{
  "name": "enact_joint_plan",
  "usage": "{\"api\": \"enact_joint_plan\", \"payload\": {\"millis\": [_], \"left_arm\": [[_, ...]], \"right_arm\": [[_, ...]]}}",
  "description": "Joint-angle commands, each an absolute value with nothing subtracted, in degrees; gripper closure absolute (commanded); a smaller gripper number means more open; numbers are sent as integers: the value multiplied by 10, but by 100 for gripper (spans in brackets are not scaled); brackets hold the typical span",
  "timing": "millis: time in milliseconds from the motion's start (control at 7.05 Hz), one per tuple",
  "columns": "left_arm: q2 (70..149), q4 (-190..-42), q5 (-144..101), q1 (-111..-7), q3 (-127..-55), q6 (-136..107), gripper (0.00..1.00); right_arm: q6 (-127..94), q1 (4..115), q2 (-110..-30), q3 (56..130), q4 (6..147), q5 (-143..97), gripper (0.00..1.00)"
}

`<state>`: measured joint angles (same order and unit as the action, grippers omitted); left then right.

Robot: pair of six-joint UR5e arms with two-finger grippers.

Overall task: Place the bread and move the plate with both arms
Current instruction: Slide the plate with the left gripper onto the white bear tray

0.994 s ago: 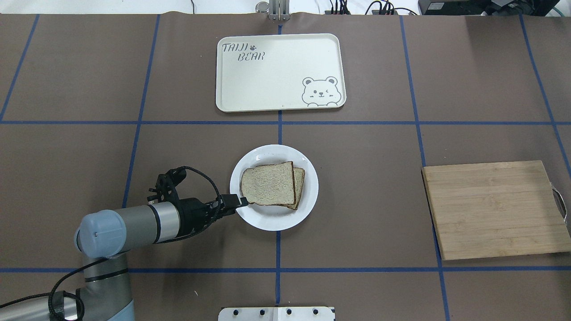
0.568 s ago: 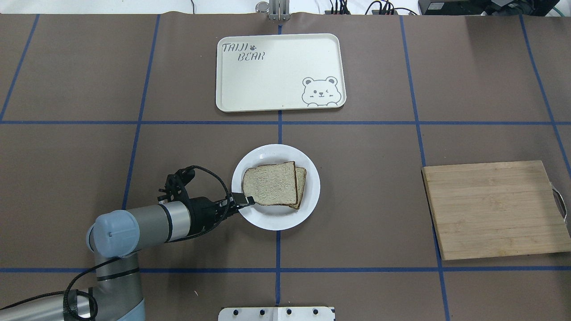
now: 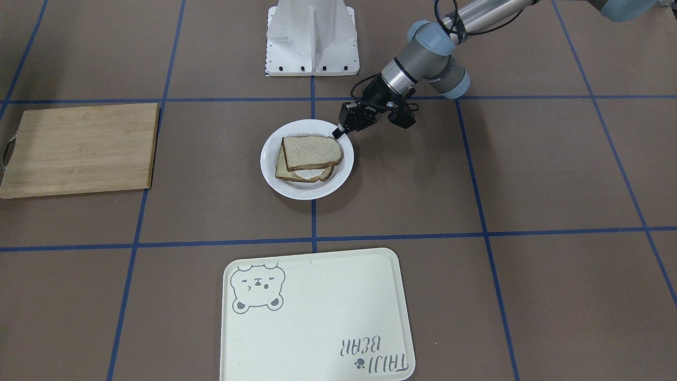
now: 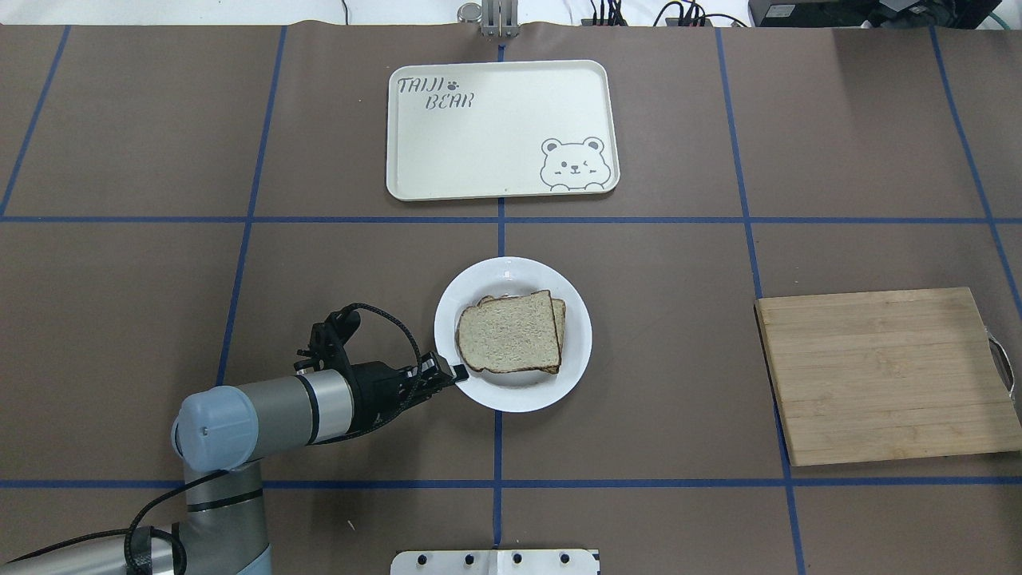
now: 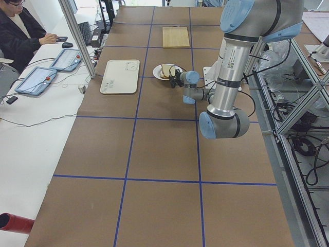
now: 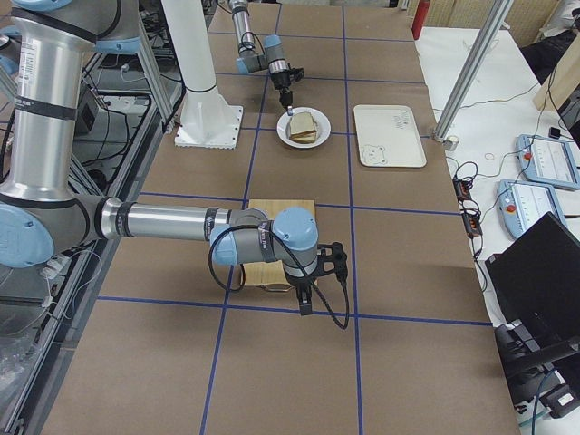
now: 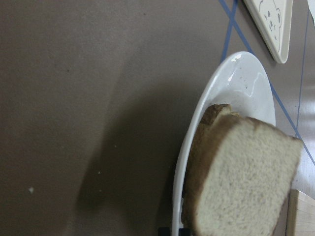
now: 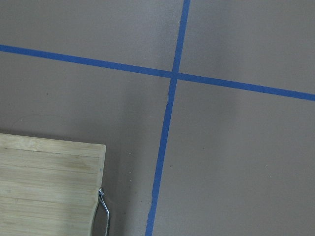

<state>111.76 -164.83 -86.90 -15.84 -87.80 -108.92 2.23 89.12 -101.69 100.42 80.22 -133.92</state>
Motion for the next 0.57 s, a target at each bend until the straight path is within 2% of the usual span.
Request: {"api": "enact_joint_plan", "payload": {"millis": [0, 426], "left_arm": [[1119, -1691, -870, -158, -890, -1101, 100], [1153, -1686, -869, -218, -897, -1143, 100]], "right_arm": [[22, 891, -1017, 1004, 802, -1339, 0], [22, 891, -1018, 1002, 801, -1338, 0]]}}
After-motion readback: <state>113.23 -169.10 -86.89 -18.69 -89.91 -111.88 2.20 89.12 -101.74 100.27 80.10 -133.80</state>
